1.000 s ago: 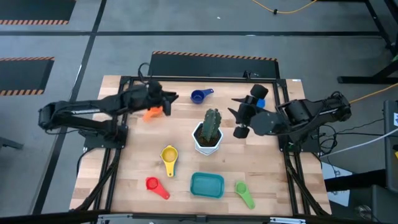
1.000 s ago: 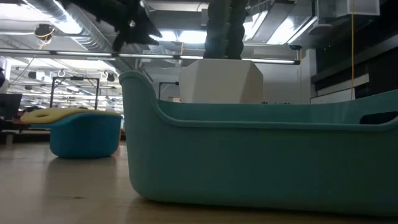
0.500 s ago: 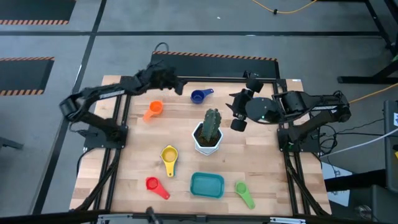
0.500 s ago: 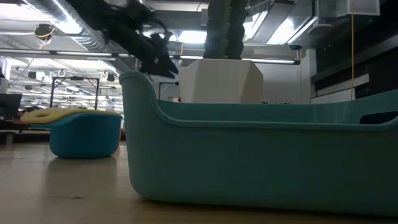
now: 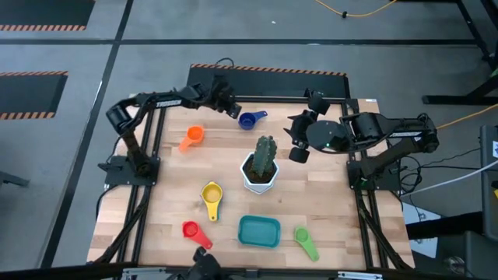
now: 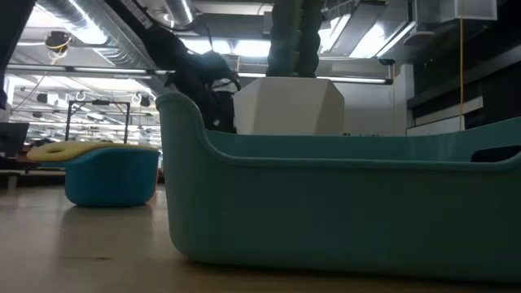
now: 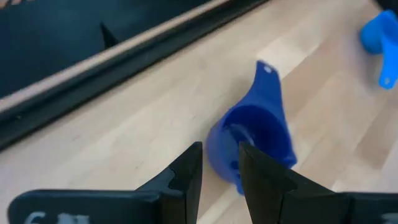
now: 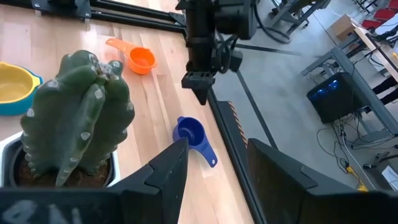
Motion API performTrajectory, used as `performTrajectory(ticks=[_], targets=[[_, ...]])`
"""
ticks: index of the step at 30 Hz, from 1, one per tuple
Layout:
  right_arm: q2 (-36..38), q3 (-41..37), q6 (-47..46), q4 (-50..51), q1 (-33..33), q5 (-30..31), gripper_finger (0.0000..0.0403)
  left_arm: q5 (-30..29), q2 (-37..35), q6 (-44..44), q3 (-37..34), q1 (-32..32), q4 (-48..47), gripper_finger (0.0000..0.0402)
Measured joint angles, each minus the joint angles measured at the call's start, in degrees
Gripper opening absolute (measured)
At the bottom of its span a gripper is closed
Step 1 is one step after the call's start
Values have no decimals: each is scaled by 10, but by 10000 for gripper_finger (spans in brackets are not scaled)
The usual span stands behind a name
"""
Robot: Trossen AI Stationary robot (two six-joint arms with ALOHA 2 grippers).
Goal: Nest measuring cups in basket
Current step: Stack the dark blue measuring cup on top of the yellow measuring cup
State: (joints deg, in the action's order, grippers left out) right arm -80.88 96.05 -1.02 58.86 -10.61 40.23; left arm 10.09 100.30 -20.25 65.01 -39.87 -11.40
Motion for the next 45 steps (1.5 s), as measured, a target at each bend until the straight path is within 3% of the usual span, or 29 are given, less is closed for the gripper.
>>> performTrajectory(ticks=[14,33,45], targets=[[0,0,-2,12,0,0,171,-36,47,-1,0,42,15,96],[0,0,-2,15,0,-14,171,-51,51,-2,0,44,16,96],[0,0,-1,15,0,-14,171,-50,97,-6,0,51,25,96]])
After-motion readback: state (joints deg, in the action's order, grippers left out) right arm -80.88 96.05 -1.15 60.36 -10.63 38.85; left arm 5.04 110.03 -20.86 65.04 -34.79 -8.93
